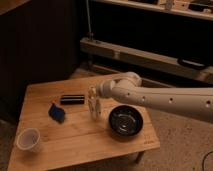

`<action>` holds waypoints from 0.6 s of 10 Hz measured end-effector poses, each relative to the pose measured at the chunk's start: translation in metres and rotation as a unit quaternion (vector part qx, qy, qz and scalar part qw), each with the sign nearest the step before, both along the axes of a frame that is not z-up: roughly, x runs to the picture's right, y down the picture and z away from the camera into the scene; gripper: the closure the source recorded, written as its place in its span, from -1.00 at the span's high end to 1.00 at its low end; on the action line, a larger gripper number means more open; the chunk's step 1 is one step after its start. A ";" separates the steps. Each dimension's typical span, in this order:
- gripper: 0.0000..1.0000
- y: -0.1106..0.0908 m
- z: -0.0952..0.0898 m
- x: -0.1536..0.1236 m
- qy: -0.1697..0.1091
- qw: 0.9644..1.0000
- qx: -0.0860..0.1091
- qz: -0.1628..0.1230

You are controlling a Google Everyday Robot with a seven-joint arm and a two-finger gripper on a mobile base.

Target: Stand the bottle upright

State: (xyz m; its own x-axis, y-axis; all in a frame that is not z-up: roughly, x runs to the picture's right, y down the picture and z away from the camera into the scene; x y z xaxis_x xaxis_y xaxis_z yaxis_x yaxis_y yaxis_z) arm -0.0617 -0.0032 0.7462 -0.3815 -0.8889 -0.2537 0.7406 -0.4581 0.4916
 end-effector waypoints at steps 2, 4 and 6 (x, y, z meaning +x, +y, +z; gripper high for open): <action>-0.26 0.005 0.001 -0.001 -0.002 1.000 0.000 -0.004; -0.26 0.010 0.004 -0.002 -0.002 1.000 0.000 -0.010; -0.26 0.015 0.006 -0.003 -0.002 1.000 -0.004 -0.012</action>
